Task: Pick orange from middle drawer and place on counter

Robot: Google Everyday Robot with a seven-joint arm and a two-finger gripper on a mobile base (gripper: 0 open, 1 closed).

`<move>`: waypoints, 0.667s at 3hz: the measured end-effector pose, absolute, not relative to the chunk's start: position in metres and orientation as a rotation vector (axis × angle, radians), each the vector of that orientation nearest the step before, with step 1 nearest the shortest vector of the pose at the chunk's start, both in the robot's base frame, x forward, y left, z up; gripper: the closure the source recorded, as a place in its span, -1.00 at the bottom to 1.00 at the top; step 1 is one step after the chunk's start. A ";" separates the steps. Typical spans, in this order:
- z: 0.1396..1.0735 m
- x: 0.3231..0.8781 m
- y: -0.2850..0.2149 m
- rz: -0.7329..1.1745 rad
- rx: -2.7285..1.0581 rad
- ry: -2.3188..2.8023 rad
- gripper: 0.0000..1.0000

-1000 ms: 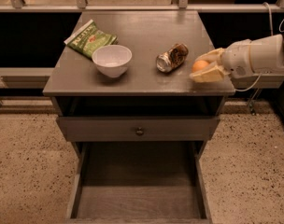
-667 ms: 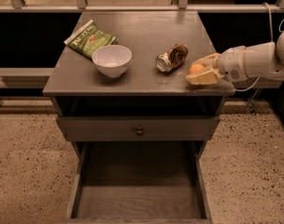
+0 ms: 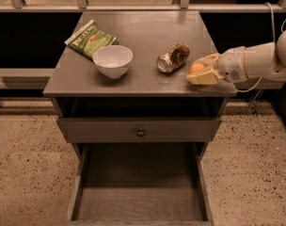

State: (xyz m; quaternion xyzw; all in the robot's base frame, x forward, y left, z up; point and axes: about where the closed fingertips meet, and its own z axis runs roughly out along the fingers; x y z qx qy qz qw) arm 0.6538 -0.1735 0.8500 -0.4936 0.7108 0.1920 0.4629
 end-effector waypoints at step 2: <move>0.848 0.654 -0.169 0.484 -1.221 1.744 -1.00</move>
Offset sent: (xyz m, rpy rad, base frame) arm -0.0006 0.0019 -0.0012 0.0056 0.0039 0.0115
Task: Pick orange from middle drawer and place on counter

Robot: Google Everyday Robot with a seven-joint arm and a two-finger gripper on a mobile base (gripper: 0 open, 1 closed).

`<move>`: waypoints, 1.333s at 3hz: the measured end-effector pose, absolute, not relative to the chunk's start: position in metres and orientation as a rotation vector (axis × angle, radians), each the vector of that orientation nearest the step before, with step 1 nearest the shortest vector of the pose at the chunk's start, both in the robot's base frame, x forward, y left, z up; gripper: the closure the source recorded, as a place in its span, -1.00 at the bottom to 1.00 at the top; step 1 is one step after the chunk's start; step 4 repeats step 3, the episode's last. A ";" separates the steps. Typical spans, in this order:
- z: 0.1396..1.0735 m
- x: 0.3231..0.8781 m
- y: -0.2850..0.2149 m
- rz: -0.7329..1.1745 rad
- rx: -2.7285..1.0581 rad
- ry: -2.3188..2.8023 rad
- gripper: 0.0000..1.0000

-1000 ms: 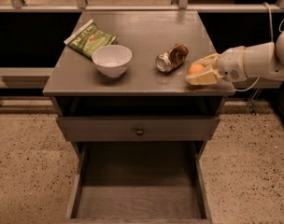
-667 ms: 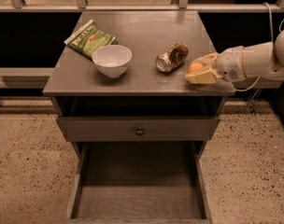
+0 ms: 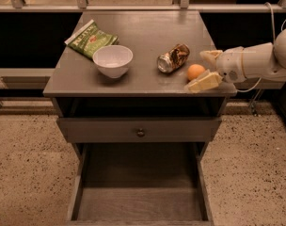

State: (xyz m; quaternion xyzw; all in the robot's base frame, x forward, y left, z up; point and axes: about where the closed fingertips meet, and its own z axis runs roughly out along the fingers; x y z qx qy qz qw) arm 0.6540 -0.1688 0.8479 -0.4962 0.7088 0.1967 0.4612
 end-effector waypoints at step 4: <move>0.862 0.630 -0.194 0.394 -1.296 1.704 -1.00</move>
Offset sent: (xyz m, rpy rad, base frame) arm -0.0188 -0.0293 0.0079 -0.0445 -0.0024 0.0422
